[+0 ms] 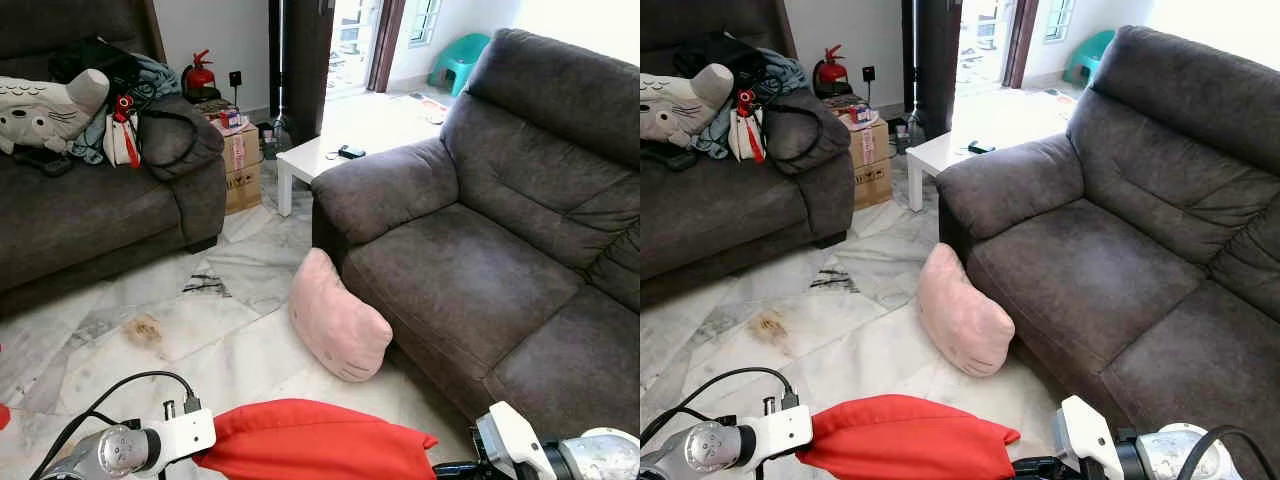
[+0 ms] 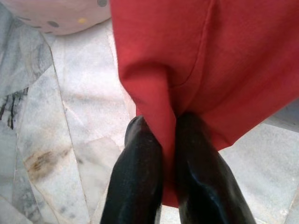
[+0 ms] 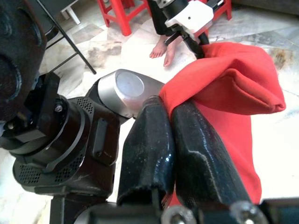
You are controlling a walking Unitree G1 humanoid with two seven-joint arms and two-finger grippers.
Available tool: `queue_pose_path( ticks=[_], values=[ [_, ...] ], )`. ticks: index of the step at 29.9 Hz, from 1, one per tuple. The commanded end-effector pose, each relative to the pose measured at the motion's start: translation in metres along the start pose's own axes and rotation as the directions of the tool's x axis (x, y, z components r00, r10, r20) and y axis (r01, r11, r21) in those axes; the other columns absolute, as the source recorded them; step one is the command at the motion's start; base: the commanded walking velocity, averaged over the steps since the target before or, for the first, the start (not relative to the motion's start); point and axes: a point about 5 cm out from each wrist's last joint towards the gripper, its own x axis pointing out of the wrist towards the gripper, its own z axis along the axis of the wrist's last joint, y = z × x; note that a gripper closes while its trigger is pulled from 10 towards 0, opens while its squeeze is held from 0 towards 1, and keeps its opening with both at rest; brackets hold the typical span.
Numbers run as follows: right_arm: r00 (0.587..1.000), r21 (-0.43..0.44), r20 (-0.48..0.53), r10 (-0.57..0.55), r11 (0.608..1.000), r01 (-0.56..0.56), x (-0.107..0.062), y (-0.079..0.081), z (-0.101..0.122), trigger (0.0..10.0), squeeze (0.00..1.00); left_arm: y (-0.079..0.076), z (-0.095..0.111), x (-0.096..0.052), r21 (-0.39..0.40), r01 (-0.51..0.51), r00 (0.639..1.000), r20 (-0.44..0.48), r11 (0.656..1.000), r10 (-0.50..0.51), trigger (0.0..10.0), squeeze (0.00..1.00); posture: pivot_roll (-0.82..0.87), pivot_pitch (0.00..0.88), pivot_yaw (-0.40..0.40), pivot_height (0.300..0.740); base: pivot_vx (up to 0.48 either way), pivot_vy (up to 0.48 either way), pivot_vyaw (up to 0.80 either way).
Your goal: Move the pillow to the sofa from floor
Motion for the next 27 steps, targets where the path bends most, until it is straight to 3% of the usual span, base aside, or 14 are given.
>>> queue_pose_path(
  ticks=[1, 11, 14, 17, 18, 19, 20, 21, 23, 25, 26, 27],
  values=[
    [0.998, -0.063, 0.065, 0.012, 0.998, -0.008, 0.0, -0.003, 0.015, 10.0, 0.0, -0.004, 0.001, 0.003, 0.001, 0.013, 1.0, -0.003, 1.0, -0.013, 0.0, 0.0, -0.04, 0.0, -0.074, 0.74, 0.0, 0.0, 0.0],
    [0.996, -0.067, 0.087, -0.03, 0.997, 0.036, 0.005, -0.008, 0.012, 10.0, 0.0, -0.012, 0.001, 0.005, -0.022, 0.03, 0.999, 0.015, 0.999, -0.03, 0.0, 0.0, -0.03, 0.0, -0.065, 0.74, 0.0, 0.0, 0.0],
    [0.982, -0.064, 0.129, -0.135, 0.988, 0.144, 0.004, -0.02, 0.009, 10.0, 0.0, -0.012, 0.002, 0.005, -0.021, 0.007, 1.0, 0.022, 1.0, -0.006, 0.0, 0.0, -0.03, 0.0, -0.064, 0.74, 0.0, 0.0, 0.0],
    [0.945, -0.065, 0.16, -0.285, 0.952, 0.298, 0.003, -0.038, 0.006, 10.0, 0.0, -0.008, 0.004, 0.006, -0.023, -0.05, 0.998, 0.024, 0.999, 0.05, 0.0, 0.0, -0.03, 0.0, -0.062, 0.74, 0.0, 0.0, 0.0],
    [0.895, -0.071, 0.174, -0.41, 0.902, 0.427, 0.001, -0.052, 0.003, 10.0, 0.0, -0.003, 0.007, 0.007, -0.042, -0.104, 0.994, 0.037, 0.994, 0.105, 6.2, 0.0, -0.03, 0.0, -0.063, 0.74, 0.0, 0.0, 0.0],
    [0.852, -0.07, 0.177, -0.492, 0.858, 0.51, 0.0, -0.062, 0.001, 10.0, 0.0, 0.0, 0.01, 0.007, -0.057, -0.133, 0.99, 0.048, 0.99, 0.135, 10.0, 0.0, -0.02, 0.0, -0.062, 0.74, 0.0, 0.0, 0.0],
    [0.812, -0.053, 0.194, -0.551, 0.82, 0.569, -0.001, -0.069, -0.001, 10.0, 0.0, 0.003, 0.012, 0.007, -0.069, -0.164, 0.984, 0.06, 0.984, 0.168, 10.0, 0.0, -0.02, 0.0, -0.062, 0.74, 0.0, 0.0, 0.0],
    [0.74, -0.007, 0.222, -0.635, 0.757, 0.653, -0.002, -0.08, -0.004, 10.0, 0.0, 0.01, 0.017, 0.007, -0.101, -0.218, 0.97, 0.09, 0.971, 0.227, 10.0, 0.0, -0.02, 0.0, -0.063, 0.74, 0.0, 0.0, 0.0],
    [0.7, 0.02, 0.224, -0.678, 0.722, 0.692, -0.002, -0.085, -0.007, 10.0, 0.0, 0.014, 0.02, 0.006, -0.121, -0.248, 0.959, 0.109, 0.961, 0.261, 10.0, 0.0, -0.01, 0.0, -0.064, 0.74, 0.0, 0.0, 0.0],
    [0.635, 0.022, 0.195, -0.747, 0.651, 0.759, 0.002, -0.094, -0.016, 10.0, 0.0, 0.023, 0.029, 0.004, -0.157, -0.308, 0.929, 0.163, 0.938, 0.332, 10.0, 0.0, 0.0, 0.0, -0.064, 0.74, 0.0, 0.0, 0.0],
    [0.635, 0.022, 0.195, -0.747, 0.651, 0.759, 0.002, -0.094, -0.016, 10.0, 0.0, 0.023, 0.029, 0.004, -0.157, -0.308, 0.929, 0.163, 0.938, 0.332, 10.0, 0.0, 0.0, 0.0, -0.064, 0.74, 0.0, 0.0, 0.0],
    [0.603, 0.036, 0.182, -0.777, 0.618, 0.785, 0.005, -0.098, -0.021, 10.0, 0.0, 0.027, 0.033, 0.003, -0.171, -0.334, 0.914, 0.18, 0.927, 0.363, 10.0, 0.0, 0.0, 0.0, -0.064, 0.74, 0.0, 0.0, 0.0]
  ],
)
